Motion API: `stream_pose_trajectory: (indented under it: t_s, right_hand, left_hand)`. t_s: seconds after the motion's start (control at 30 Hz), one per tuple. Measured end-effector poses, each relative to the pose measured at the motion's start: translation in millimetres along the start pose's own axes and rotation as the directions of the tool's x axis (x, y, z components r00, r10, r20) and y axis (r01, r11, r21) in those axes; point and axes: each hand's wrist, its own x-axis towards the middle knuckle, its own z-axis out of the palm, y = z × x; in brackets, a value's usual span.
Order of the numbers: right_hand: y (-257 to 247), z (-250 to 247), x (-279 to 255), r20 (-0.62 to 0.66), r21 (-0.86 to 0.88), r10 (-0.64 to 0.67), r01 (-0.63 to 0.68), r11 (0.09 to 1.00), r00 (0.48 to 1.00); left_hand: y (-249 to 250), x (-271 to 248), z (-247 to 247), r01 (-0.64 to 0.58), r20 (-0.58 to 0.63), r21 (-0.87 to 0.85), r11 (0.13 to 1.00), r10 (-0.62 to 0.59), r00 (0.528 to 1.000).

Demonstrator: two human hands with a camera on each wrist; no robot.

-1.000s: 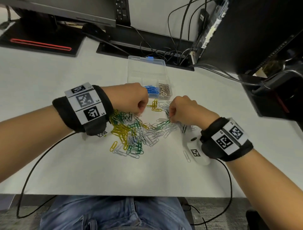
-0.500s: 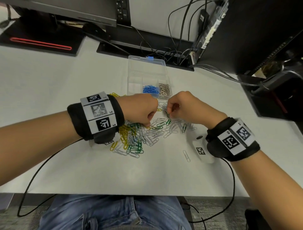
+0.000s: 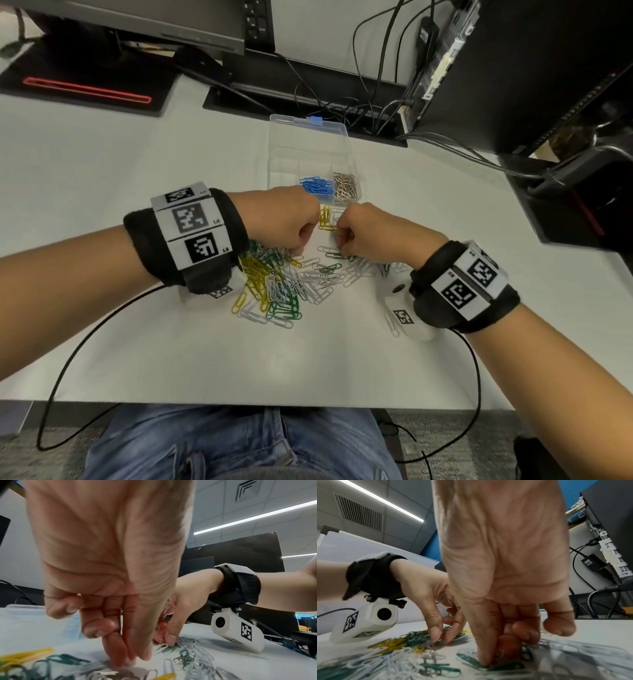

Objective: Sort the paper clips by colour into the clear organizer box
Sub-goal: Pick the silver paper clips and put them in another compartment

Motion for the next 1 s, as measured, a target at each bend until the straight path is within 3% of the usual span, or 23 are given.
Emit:
stream_pose_trajectory:
  t_s: [0.17, 0.3, 0.43, 0.5, 0.67, 0.73, 0.8, 0.9, 1.0]
  right_hand:
    - [3.8, 1.6, -3.5, 0.008, -0.035, 0.004, -0.004, 0.999, 1.0]
    - [12.5, -10.5, -3.5, -0.132, 0.047, 0.052, -0.046, 0.998, 0.99]
    - [24.4, -31.2, 10.7, -0.393, 0.208, 0.195, -0.12, 0.971, 0.898]
    - [28.3, -38.5, 23.1, -0.439, 0.246, 0.233, -0.133, 0.96, 0.868]
    - [33.5, -35.9, 48.3, -0.392, 0.359, 0.301, -0.156, 0.92, 0.87]
    - [32.8, -33.9, 44.6, -0.433, 0.349, 0.278, -0.125, 0.929, 0.858]
    - [26.7, -33.3, 31.4, -0.434, 0.325, 0.203, -0.058, 0.944, 0.877]
    - [9.8, -25.3, 8.2, -0.279, 0.244, 0.024, 0.047, 0.969, 0.96]
    - [-4.4, -10.4, -7.1, -0.086, 0.196, -0.115, 0.13, 0.972, 0.99]
  left_hand:
    - [1.1, -1.7, 2.2, 0.0, -0.01, 0.007, 1.0, 0.0, 1.0]
    - [3.8, -4.8, 5.4, 0.0, 0.007, 0.026, 1.0, 0.0, 1.0]
    - [7.4, -2.8, 9.1, -0.004, 0.025, 0.006, 1.0, 0.004, 1.0]
    - [8.1, -1.4, 9.8, 0.0, 0.036, 0.011, 1.0, 0.0, 0.999]
    - [7.1, -2.8, 7.9, -0.004, 0.087, -0.047, 0.999, 0.009, 0.996]
    - [4.4, -4.5, 5.8, -0.009, 0.089, -0.103, 0.995, 0.018, 0.996]
    - [-0.2, -5.3, 1.6, -0.012, 0.056, -0.17, 0.985, 0.022, 0.998]
    - [-6.2, -3.9, -8.8, 0.002, -0.053, -0.23, 0.973, -0.014, 0.999]
    - [-13.0, 1.2, -17.9, 0.029, -0.214, -0.267, 0.963, -0.088, 0.973]
